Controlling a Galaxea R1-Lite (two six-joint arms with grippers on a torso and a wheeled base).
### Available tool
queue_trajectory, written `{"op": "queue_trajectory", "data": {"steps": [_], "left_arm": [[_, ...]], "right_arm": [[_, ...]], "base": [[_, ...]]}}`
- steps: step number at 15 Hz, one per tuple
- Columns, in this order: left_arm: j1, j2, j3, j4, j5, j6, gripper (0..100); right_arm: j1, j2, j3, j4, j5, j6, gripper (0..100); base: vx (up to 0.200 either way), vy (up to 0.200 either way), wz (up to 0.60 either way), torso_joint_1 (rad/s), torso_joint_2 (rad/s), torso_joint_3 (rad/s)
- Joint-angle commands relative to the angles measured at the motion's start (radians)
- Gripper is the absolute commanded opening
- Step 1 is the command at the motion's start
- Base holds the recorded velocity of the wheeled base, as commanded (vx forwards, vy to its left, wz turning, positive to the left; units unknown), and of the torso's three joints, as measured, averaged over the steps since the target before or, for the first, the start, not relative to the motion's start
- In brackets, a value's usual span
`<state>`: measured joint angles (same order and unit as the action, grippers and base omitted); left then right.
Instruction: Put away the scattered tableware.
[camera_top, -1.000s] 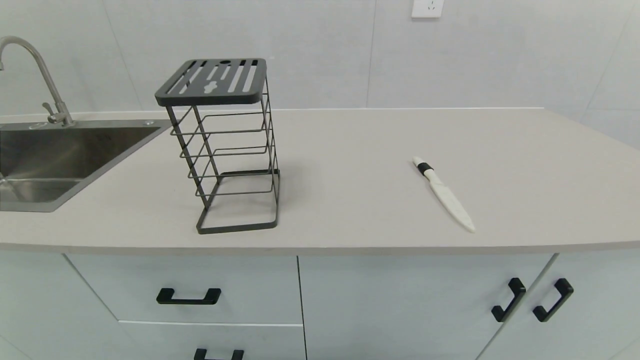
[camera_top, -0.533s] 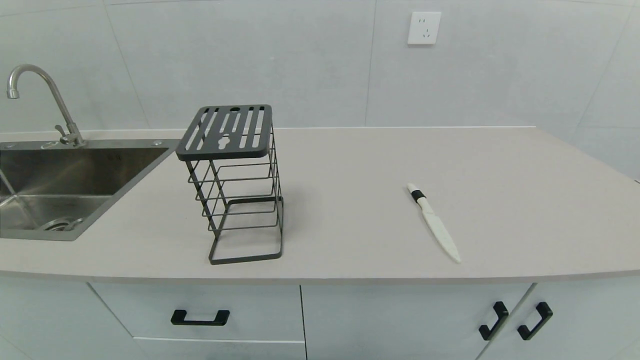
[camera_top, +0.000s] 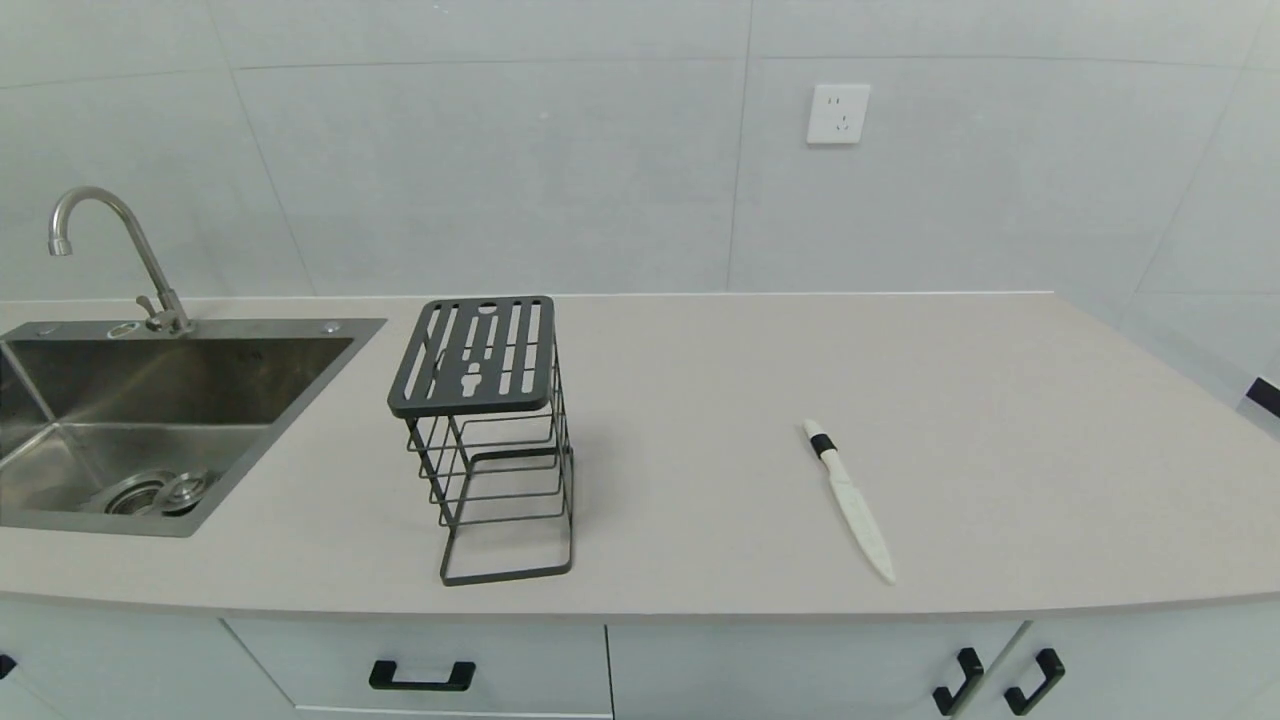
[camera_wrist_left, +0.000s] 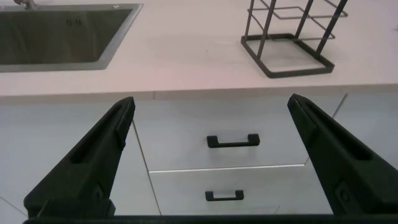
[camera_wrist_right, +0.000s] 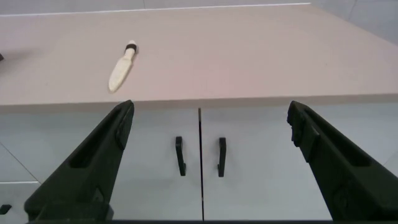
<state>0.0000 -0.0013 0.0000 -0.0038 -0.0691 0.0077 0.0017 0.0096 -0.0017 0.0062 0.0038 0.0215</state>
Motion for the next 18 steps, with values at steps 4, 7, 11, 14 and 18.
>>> {"op": "queue_trajectory", "data": {"steps": [4, 7, 11, 14, 18], "left_arm": [[0.000, 0.001, 0.000, -0.001, 0.000, 0.000, 100], [0.000, 0.001, 0.000, -0.001, 0.002, 0.000, 100], [0.000, 0.001, 0.000, -0.001, 0.006, 0.000, 100], [0.000, 0.001, 0.000, -0.001, 0.006, 0.000, 100], [0.000, 0.001, 0.000, -0.001, 0.006, 0.000, 100]], "right_arm": [[0.000, 0.001, 0.000, 0.000, 0.001, 0.000, 100], [0.000, 0.001, 0.000, 0.000, 0.001, 0.000, 100], [0.000, 0.001, 0.000, 0.000, 0.001, 0.000, 100], [0.000, 0.001, 0.000, 0.000, 0.001, 0.000, 100], [0.000, 0.001, 0.000, 0.000, 0.001, 0.000, 100]], "base": [[0.000, 0.000, 0.00, 0.262, -0.56, -0.305], [0.000, 0.000, 0.00, 0.189, -0.41, -0.216], [0.000, 0.000, 0.00, 0.026, -0.05, -0.027], [0.000, 0.000, 0.00, 0.000, 0.00, 0.000], [0.000, 0.000, 0.00, 0.000, 0.00, 0.000]]}}
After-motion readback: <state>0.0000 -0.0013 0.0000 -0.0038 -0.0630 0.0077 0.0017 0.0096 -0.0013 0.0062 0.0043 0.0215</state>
